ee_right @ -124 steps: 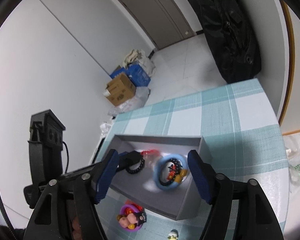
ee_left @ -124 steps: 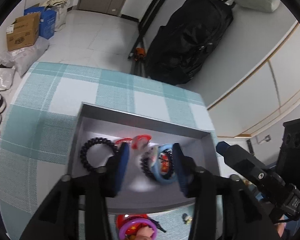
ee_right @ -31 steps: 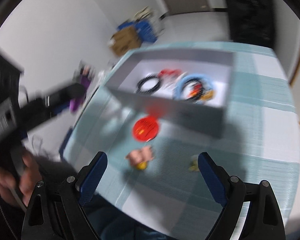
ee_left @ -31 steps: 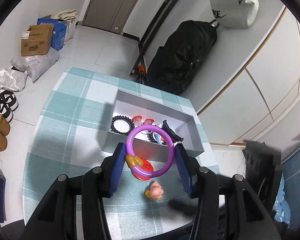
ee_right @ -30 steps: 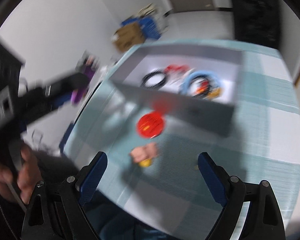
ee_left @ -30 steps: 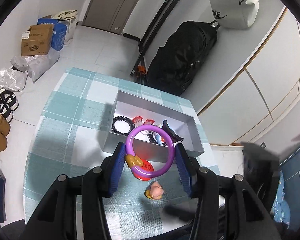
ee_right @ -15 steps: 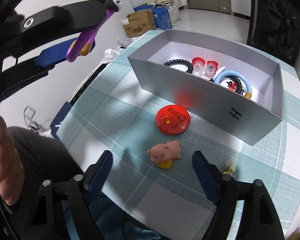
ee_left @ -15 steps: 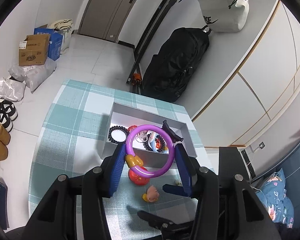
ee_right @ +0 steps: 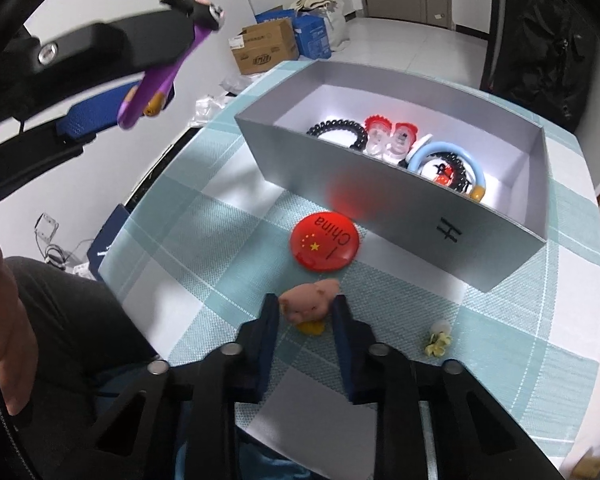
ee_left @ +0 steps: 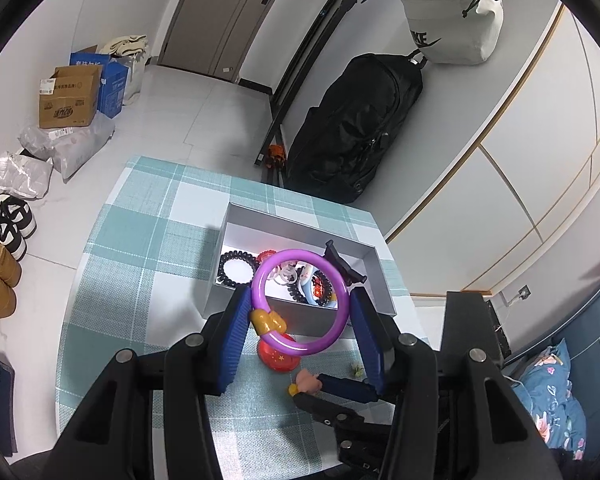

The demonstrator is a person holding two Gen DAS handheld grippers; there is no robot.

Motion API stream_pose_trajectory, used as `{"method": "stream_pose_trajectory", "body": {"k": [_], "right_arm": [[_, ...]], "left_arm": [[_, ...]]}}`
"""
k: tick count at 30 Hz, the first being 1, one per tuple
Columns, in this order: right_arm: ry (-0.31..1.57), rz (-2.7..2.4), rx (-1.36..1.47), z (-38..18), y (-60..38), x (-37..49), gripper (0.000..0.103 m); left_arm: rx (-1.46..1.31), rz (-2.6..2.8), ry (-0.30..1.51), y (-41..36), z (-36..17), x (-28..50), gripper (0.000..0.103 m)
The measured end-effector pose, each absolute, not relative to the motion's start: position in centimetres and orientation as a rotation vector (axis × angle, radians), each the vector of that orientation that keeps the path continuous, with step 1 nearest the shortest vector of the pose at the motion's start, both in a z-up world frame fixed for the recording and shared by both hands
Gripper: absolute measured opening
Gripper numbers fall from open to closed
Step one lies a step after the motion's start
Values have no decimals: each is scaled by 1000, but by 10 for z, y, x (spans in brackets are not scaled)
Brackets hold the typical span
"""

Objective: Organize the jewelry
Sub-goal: 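Grasp the pink pig toy with the right tool while the left holds the purple ring, then lower purple ring and pig into the box and open both tools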

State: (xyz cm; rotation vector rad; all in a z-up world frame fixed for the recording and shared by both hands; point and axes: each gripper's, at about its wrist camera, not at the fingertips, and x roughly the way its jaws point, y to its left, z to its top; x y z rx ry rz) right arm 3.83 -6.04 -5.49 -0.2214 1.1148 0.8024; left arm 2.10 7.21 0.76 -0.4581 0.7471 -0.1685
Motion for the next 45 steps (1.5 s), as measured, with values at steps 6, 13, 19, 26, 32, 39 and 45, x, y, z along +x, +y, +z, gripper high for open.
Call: {"method": "stream_pose_trajectory", "body": {"k": [6,13,19,26,32,39,45], "right_arm": [[1123,795,-177,-51,-68,42,24],[1084,835,-97,-35,-82,45,24],[1003,841,-40,-16,-90,50,24],[928,830,51,3,-112,62,24],[855,838,83,18,-123,65,24],[900,788,152,3,-135,87,24],[867,792,154,6,-138,98,24]], "left_arm": [[-458,-166,749,71,7,24,44],[-465,-180,742,68,6,26,44],[-525,-217,729,68,4,35,44],[-554,-235,733,66,0,46,44],[-577,-254,758,63,-12,58,44],[-547,-246,771,53,-13,72,44],[-550,-239,794,50,-16,83,44]]}}
